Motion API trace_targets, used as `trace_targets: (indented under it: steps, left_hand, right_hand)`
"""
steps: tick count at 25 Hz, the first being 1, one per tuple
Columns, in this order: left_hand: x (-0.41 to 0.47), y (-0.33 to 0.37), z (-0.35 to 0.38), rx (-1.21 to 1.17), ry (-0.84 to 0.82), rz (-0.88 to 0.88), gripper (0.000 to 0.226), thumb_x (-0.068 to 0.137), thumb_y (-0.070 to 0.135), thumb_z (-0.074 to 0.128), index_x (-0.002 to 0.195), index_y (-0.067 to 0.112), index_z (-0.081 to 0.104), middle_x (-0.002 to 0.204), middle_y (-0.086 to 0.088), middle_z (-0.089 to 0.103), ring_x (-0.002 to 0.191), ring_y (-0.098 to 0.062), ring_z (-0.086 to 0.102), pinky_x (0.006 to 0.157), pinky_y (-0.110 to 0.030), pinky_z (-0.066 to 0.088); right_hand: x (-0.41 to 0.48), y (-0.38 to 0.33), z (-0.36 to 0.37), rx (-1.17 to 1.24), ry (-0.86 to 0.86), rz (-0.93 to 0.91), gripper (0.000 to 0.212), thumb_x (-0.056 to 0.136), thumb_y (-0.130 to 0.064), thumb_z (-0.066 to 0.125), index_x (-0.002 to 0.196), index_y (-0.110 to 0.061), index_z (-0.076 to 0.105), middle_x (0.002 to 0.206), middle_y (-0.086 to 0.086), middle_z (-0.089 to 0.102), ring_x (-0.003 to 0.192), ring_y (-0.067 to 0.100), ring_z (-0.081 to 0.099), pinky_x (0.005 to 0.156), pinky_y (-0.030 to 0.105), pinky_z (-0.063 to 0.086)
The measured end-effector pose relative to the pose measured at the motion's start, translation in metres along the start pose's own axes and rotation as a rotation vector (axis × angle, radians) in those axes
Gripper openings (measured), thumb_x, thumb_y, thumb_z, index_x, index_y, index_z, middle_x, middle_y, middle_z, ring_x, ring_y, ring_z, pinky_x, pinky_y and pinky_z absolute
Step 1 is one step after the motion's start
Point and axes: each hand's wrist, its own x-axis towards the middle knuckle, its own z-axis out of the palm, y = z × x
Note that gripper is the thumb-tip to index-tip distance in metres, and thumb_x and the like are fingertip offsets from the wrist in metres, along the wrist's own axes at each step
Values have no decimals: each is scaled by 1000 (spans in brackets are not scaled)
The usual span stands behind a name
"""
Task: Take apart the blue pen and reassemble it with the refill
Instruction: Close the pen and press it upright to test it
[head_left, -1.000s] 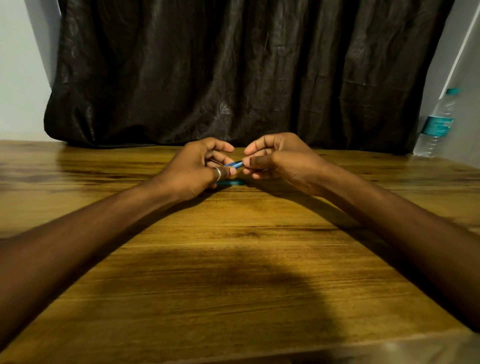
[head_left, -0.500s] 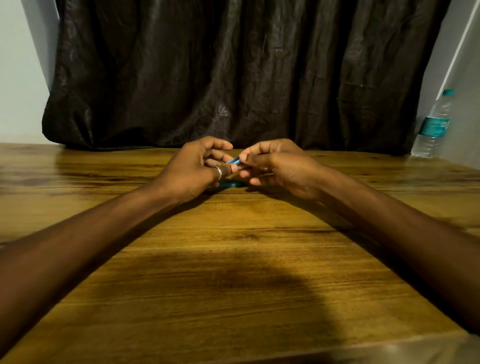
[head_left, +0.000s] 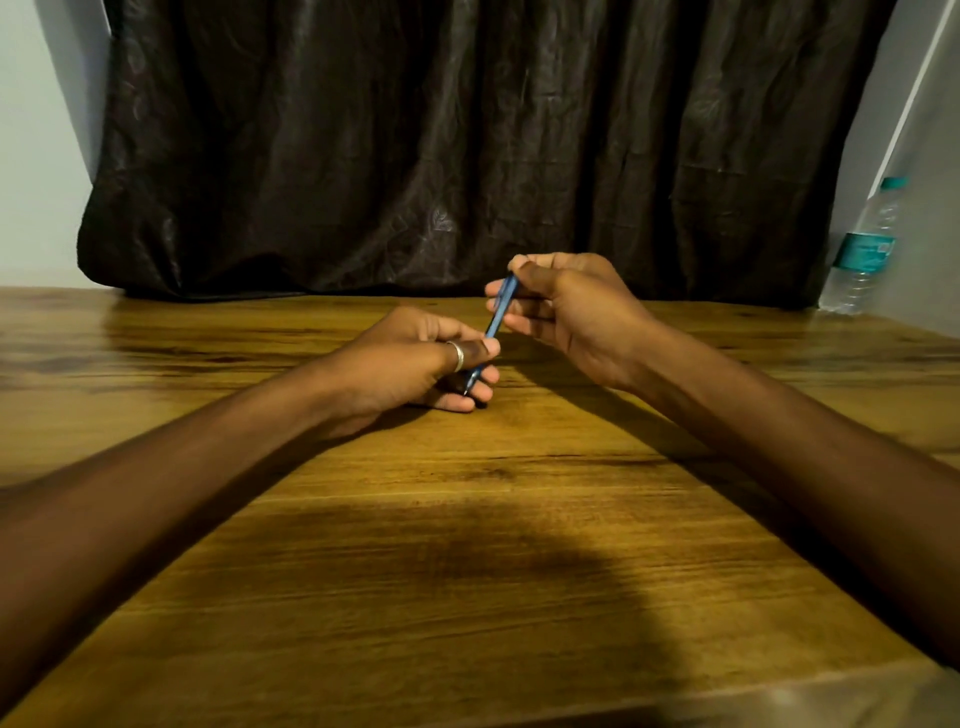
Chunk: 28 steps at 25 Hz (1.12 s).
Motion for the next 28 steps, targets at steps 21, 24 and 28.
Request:
trace_targets:
  steps: [21,24,28]
  left_hand:
    - [-11,13,23,-461,-386,-247,117,81,88,26,136,-13,46,127,-35,63,120,-43,63,105,-47,49]
    - [-11,13,22,-457,-397,-234,117,81,88,27,137,-13,45,128,-35,62,121,-42,63,105,-46,49]
    - [-12,13,22,-445,-400,-229,114,83,86,28,137,-13,46,128,-34,63,121,-41,64,104,-44,50]
  right_hand:
    - [-19,-16,22,463,85,186,45,99,-47,39,65,-18,48,49,-6,31,41,8,21,38,21,14]
    - [-21,-17,21,454,85,162,44,98,-44,38,64,-17,49,49,-7,31,43,8,21,39,22,14]
    - [-23,-15,21,425,107,130,40,97,-42,37,68,-17,50,49,-7,31,43,8,22,38,22,16]
